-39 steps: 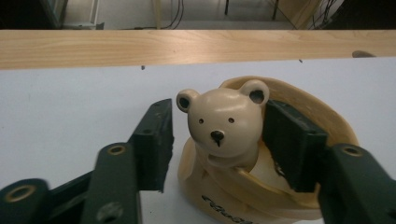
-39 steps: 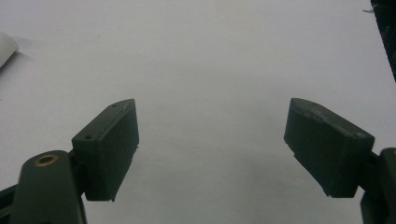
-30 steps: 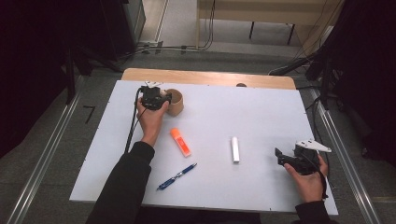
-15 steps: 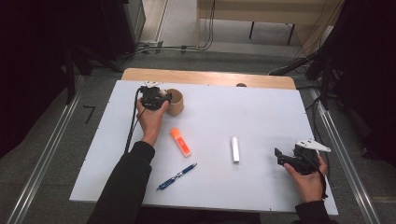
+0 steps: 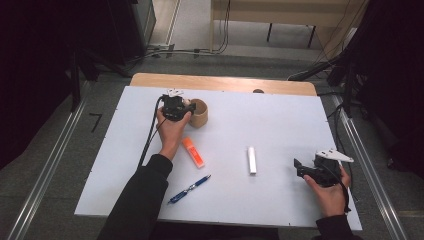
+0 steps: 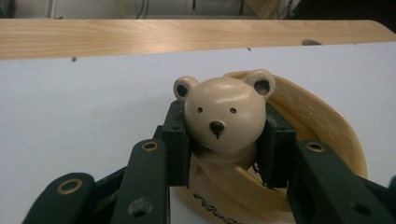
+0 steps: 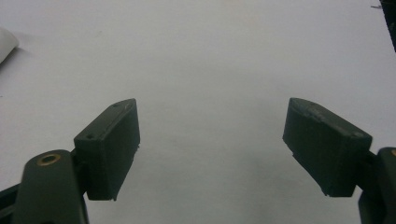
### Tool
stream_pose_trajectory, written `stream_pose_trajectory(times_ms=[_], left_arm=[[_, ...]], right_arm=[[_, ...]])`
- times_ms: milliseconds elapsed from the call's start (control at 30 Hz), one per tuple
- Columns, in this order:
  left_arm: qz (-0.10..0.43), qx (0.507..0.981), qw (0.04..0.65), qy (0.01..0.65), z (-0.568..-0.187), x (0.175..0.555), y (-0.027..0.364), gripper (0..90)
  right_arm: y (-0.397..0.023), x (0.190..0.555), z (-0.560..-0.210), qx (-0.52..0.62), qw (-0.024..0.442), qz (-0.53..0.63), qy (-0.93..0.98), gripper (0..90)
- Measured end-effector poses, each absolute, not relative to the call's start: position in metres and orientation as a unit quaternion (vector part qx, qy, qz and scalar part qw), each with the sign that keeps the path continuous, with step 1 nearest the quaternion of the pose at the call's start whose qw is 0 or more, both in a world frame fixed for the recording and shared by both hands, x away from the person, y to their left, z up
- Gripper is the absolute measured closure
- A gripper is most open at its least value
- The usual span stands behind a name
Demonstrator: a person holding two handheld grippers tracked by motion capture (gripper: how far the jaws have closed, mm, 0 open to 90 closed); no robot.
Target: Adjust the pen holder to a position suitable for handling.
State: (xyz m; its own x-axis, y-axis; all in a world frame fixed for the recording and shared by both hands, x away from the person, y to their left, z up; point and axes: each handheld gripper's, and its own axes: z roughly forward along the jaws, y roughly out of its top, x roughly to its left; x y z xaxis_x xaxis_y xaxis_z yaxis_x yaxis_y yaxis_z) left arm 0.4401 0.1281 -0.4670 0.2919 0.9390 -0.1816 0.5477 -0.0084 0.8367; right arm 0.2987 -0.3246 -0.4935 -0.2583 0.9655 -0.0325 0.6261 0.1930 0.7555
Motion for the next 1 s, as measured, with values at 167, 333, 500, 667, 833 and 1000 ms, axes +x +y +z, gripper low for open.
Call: stream_pose_trajectory(times_ms=[167, 333, 500, 667, 833, 1000], left_arm=[[0.213, 0.687, 0.443, 0.534, -0.467, 0.435, 0.112, 62.3], [0.204, 0.700, 0.446, 0.519, -0.467, 0.427, 0.096, 62.4], [0.195, 0.710, 0.451, 0.504, -0.468, 0.421, 0.082, 62.3], [0.187, 0.721, 0.449, 0.494, -0.467, 0.412, 0.068, 62.3], [0.181, 0.729, 0.448, 0.484, -0.467, 0.402, 0.056, 62.3], [0.174, 0.736, 0.447, 0.477, -0.467, 0.393, 0.047, 62.3]], right_arm=[[-0.325, 0.299, -0.494, 0.548, 0.265, 0.320, 0.726, 17.3], [-0.325, 0.299, -0.494, 0.549, 0.264, 0.319, 0.726, 17.3], [-0.324, 0.299, -0.494, 0.550, 0.263, 0.318, 0.726, 17.3], [-0.324, 0.299, -0.494, 0.550, 0.263, 0.318, 0.726, 17.3], [-0.324, 0.300, -0.494, 0.550, 0.263, 0.317, 0.726, 17.3], [-0.324, 0.299, -0.494, 0.550, 0.263, 0.317, 0.727, 17.3]])
